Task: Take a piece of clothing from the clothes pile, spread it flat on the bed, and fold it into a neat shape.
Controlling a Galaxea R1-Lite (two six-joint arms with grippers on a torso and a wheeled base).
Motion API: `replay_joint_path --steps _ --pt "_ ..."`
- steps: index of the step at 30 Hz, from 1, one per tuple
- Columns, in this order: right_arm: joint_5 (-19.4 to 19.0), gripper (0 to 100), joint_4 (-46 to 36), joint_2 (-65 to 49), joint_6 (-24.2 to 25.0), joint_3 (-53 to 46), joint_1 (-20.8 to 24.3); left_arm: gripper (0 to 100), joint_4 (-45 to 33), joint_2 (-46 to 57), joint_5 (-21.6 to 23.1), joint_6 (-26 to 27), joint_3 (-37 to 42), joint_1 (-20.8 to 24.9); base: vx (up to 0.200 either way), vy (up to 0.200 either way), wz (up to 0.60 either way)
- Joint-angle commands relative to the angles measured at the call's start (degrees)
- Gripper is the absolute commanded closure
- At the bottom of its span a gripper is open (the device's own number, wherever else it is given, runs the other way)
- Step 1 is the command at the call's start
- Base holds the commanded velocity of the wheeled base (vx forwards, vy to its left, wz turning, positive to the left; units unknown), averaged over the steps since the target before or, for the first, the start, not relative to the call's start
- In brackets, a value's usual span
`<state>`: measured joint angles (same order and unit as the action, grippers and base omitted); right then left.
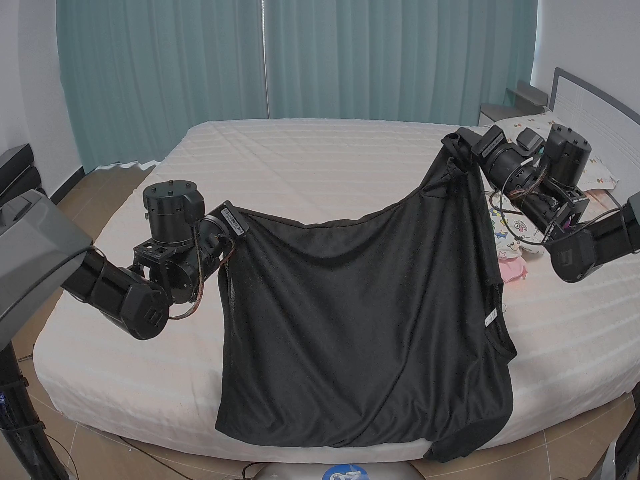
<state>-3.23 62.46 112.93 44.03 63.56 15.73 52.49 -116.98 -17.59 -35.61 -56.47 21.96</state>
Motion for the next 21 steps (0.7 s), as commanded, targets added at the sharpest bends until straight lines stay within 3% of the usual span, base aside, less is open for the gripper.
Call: replay_joint_path --steps 1,4,13,14,21 --pt "0.33 100 0.9 5.28 0.0 -0.28 0.18 100 0.15 -5.1 0.01 -0.07 -1.45 -0.25 0.2 0.0 0.0" --pt "1.12 100 0.99 7.74 0.0 -0.28 0.36 100 0.51 -6.77 -0.25 -0.07 -1.63 0.02 0.2 0.0 0.0" --pt "2.88 100 1.17 15.04 -0.09 0.95 0.01 100 0.59 -11.95 -0.25 -1.31 -3.39 0.02 0.0 0.0 0.0" --pt "2.88 0 1.17 15.91 -0.09 0.77 0.01 0 0.51 -12.57 -0.25 -3.24 -4.18 -0.07 0.0 0.0 0.0" --pt "4.11 0 0.47 19.96 -5.1 0.42 -1.31 0 0.33 -15.29 -1.22 -3.5 -4.79 -0.25 0.0 0.0 0.0"
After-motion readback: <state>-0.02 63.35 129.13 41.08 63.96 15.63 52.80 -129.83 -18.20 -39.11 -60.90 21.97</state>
